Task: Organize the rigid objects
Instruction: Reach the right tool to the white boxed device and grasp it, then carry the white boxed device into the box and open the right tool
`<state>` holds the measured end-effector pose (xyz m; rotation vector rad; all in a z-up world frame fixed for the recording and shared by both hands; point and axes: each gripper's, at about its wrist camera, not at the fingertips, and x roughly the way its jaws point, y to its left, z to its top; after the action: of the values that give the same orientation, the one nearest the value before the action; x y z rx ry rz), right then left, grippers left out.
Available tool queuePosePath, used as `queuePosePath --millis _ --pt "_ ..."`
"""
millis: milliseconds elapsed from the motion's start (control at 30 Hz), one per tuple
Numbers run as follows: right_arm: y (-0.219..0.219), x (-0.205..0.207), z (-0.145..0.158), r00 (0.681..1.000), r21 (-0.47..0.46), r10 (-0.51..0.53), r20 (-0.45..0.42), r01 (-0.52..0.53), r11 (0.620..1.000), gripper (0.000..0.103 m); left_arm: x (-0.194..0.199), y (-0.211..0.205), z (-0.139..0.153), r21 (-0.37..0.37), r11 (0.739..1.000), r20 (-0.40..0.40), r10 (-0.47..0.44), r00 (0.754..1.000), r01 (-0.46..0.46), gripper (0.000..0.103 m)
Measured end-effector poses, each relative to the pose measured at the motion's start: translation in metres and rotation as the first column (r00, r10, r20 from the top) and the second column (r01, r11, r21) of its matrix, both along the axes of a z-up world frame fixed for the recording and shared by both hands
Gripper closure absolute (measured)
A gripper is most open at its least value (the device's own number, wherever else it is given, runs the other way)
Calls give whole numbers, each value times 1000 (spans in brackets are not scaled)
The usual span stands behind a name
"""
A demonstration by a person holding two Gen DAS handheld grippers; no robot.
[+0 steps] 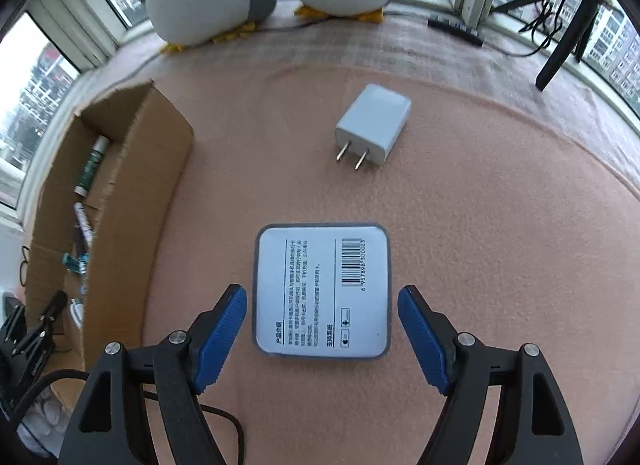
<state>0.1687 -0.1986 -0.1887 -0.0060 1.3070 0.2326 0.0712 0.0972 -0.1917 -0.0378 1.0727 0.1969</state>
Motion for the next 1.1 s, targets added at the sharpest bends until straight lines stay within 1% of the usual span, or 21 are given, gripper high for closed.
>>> queuePosePath --millis 200,433,500,533,567,700,833,967,1100 --pt "2 11 -12 999 -17 -19 -47 18 1000 29 0 0 0 -3 1000 1 1 1000 0 57" --pt "8 16 -15 999 -65 -5 -51 2 998 29 0 0 0 -4 1000 1 1 1000 -1 57" --pt "10 14 -15 999 -83 7 -42 -11 996 32 0 0 0 -4 1000 2 1 1000 -1 57" --pt "17 18 -16 999 -85 12 -40 -16 996 37 0 0 0 -4 1000 2 1 1000 -1 57" --pt "18 17 -15 999 -85 20 -37 -23 996 37 0 0 0 -4 1000 2 1 1000 -1 57" --pt "18 15 -16 999 -78 32 -33 -35 996 37 0 0 0 -4 1000 2 1 1000 -1 57" --pt "11 10 -13 999 -38 29 -25 -30 999 37 0 0 0 -4 1000 2 1 1000 -1 57" --pt "6 3 0 1000 -9 31 2 -31 999 37 0 0 0 -3 1000 2 1 1000 -1 57" --pt "6 -3 19 998 12 38 43 -38 999 37 0 0 0 -4 1000 2 2 1000 -2 57"
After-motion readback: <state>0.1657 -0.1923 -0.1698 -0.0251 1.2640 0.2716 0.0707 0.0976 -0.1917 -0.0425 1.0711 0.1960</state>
